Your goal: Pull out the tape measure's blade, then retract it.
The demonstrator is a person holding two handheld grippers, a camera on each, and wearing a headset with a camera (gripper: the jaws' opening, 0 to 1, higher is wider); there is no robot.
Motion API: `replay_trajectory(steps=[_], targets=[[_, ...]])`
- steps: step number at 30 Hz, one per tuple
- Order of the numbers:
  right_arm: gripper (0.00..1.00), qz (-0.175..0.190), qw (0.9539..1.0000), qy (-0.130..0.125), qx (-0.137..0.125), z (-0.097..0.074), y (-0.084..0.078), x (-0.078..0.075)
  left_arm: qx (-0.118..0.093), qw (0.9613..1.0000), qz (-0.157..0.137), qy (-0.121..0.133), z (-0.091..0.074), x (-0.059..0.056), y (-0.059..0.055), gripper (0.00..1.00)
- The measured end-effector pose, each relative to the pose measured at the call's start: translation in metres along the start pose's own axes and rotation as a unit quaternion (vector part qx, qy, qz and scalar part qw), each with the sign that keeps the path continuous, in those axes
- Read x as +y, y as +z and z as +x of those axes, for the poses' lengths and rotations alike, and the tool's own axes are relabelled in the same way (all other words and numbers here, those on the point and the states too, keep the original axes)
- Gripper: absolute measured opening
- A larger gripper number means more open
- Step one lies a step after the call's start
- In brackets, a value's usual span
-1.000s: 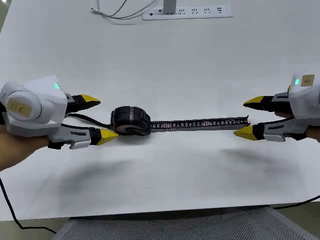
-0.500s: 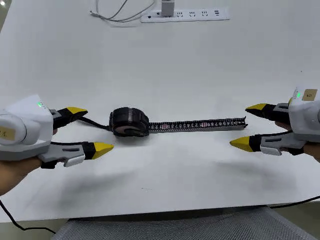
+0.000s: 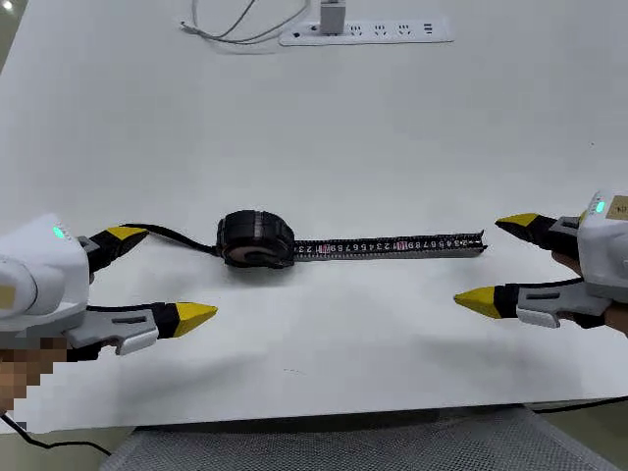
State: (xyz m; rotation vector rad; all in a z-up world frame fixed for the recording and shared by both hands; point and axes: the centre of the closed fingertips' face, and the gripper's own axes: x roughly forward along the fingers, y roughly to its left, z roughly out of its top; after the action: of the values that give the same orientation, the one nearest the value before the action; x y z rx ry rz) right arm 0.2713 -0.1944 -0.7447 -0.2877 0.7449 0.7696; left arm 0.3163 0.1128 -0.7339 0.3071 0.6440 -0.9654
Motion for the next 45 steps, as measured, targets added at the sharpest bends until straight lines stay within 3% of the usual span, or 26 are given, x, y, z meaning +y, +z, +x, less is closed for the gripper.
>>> replay_trajectory(steps=[5,21,28,33,38,45], targets=[[0.73,0.005,0.9999,-0.009,0.003,-0.005,-0.006,0.0,0.003,1.0,-0.005,0.007,-0.007,-0.001,-0.011,0.79],[0.93,0.035,0.999,-0.025,-0.014,-0.019,-0.017,0.012,-0.01,0.9986,-0.032,0.04,-0.026,0.004,-0.024,0.91],[0.97,0.039,0.9988,-0.028,-0.009,-0.021,-0.023,0.016,-0.007,0.9978,-0.045,0.047,-0.031,0.001,-0.034,0.97],[0.99,0.045,0.9985,-0.031,-0.008,-0.023,-0.029,0.017,-0.017,0.9966,-0.049,0.064,-0.036,0.003,-0.036,0.99],[0.99,0.055,0.9977,-0.038,-0.011,-0.026,-0.035,0.018,-0.014,0.996,-0.059,0.066,-0.038,0.002,-0.044,0.99],[0.99,0.062,0.9967,-0.049,-0.021,-0.029,-0.037,0.021,-0.018,0.9957,-0.066,0.063,-0.036,-0.004,-0.044,0.99]])
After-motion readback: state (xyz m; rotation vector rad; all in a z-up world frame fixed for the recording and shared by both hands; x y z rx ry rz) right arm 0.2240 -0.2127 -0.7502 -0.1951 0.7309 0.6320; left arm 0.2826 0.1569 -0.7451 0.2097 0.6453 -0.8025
